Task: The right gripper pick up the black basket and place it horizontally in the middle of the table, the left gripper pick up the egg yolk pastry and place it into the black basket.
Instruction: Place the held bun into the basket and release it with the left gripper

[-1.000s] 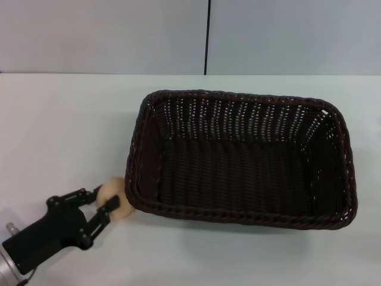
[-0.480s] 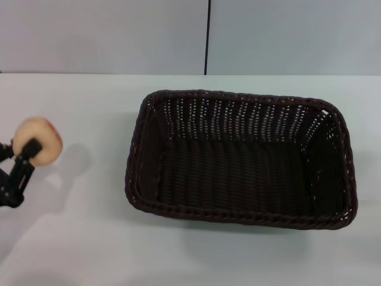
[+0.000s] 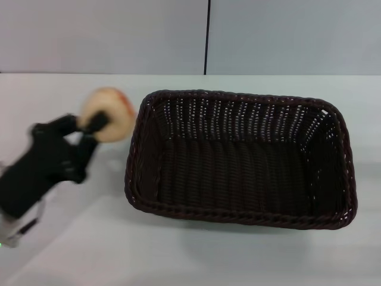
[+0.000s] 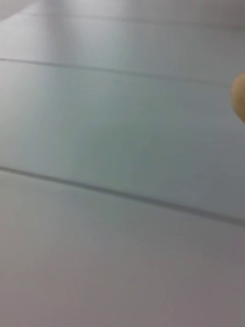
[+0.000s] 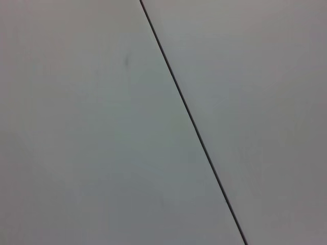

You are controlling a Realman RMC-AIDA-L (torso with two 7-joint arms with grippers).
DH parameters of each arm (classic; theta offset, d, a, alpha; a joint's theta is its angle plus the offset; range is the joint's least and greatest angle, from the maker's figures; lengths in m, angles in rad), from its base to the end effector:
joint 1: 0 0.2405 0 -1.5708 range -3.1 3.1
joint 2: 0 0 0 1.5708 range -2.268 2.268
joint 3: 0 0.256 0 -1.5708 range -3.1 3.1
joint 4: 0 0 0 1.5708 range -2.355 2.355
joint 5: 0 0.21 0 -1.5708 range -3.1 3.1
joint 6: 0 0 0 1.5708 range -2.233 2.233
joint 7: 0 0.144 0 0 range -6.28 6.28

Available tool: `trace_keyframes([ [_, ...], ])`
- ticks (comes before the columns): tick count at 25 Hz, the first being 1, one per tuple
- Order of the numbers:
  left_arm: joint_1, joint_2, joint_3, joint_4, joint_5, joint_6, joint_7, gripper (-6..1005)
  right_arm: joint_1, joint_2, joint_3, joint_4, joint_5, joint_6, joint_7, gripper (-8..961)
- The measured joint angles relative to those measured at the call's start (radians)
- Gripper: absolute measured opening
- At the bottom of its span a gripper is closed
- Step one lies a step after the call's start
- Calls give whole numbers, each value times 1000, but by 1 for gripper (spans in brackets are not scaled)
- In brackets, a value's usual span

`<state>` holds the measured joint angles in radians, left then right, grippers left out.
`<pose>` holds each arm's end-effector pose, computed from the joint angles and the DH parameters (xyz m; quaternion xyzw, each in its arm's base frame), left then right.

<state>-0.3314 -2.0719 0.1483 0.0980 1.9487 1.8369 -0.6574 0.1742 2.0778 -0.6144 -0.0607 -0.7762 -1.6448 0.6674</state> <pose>-0.2946 0.2311 -0.0136 -0.8017 -0.1604 -0.4904 0.3019 0.3777 0.2169 0.0536 -0.5626 0.2812 0.4741 0.6162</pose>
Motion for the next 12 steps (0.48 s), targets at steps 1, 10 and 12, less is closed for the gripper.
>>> trace_keyframes([
  [1, 0, 0, 0, 0, 0, 0, 0, 129, -1, 0, 1, 0, 0, 2, 0, 636],
  [10, -89, -1, 122, -118, 1, -73, 93, 160, 17, 0, 2, 1, 0, 71, 0, 636],
  [12, -103, -1, 142, -152, 1, -96, 141, 167, 22, 0, 3, 0, 1, 81, 0, 636],
])
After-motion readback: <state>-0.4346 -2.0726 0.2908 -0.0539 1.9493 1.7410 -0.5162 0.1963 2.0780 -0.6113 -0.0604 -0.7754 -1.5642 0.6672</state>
